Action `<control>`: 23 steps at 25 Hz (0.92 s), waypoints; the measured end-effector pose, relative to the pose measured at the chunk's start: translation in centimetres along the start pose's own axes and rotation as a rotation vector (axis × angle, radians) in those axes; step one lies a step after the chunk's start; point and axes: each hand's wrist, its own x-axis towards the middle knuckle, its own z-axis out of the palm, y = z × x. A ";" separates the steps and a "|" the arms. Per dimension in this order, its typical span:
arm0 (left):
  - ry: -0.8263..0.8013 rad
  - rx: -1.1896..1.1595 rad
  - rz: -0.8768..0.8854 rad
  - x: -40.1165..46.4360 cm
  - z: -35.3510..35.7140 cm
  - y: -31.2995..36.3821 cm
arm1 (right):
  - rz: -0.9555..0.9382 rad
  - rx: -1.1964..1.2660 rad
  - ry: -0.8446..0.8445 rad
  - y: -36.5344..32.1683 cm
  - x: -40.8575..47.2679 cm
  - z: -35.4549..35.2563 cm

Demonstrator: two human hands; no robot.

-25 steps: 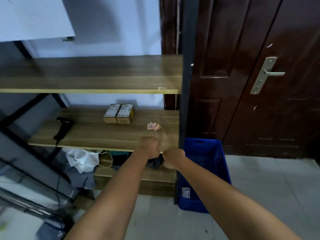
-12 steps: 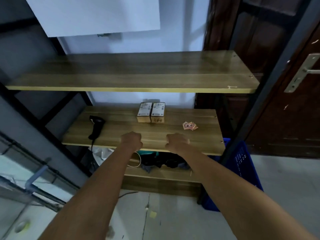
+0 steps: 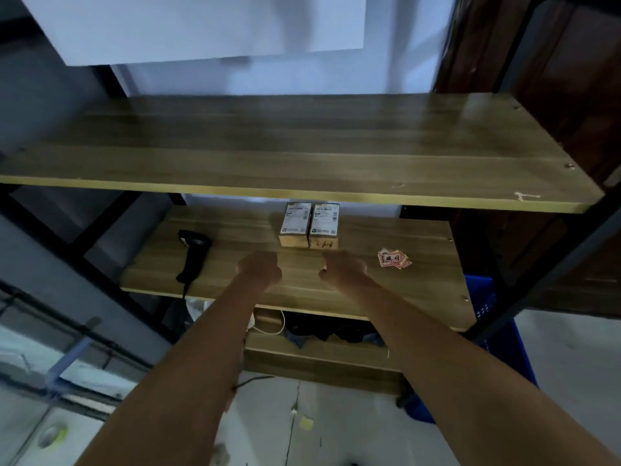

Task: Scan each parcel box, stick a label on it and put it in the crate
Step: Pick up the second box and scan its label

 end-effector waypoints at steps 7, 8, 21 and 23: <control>-0.027 -0.181 -0.052 4.4 2.6 -1.2 | -0.065 0.088 0.032 -1.1 5.9 1.7; -0.017 -0.221 -0.051 5.0 2.7 -1.3 | -0.054 0.118 0.044 -1.3 6.5 1.8; -0.005 -0.586 -0.056 13.5 3.9 -5.0 | 0.110 0.485 0.175 -5.4 12.0 7.0; -0.058 -0.631 -0.037 14.3 4.5 -5.5 | 0.172 0.420 0.229 -5.9 12.8 7.3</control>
